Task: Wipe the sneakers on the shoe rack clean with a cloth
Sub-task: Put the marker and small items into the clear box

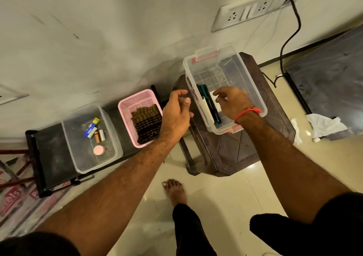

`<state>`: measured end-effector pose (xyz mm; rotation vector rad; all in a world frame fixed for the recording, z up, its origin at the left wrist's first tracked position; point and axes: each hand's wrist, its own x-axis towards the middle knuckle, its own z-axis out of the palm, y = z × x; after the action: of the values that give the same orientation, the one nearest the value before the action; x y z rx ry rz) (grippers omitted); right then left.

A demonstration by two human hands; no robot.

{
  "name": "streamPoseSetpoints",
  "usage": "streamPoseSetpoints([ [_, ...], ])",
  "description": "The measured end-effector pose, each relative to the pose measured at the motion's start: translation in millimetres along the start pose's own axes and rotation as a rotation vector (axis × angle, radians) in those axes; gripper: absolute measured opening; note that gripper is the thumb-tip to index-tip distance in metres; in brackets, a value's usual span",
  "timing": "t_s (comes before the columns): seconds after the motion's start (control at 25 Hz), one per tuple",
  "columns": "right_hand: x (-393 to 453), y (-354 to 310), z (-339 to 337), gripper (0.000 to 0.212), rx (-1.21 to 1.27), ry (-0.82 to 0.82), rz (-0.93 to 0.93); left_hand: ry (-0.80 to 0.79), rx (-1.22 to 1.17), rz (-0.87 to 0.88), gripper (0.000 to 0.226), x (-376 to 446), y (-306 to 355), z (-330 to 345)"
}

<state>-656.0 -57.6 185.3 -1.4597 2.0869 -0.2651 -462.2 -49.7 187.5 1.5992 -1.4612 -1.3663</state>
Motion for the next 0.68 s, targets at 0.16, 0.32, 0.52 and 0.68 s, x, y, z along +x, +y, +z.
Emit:
streamPoseSetpoints([
  [0.16,-35,-56,2,0.021,0.250,0.391,-0.217,0.167,-0.109,0.062,0.022,-21,-24,-42],
  [0.32,-80,-132,59,0.019,0.385,0.327,-0.500,0.348,-0.125,0.096,0.027,-66,-79,-103],
  [0.52,-148,-234,201,0.019,0.394,-0.126,-0.662,0.632,-0.116,-0.084,0.019,-172,-184,-216],
  [0.68,-225,-308,316,0.020,0.296,-0.437,-0.772,0.847,-0.129,-0.276,0.014,-274,-270,-295],
])
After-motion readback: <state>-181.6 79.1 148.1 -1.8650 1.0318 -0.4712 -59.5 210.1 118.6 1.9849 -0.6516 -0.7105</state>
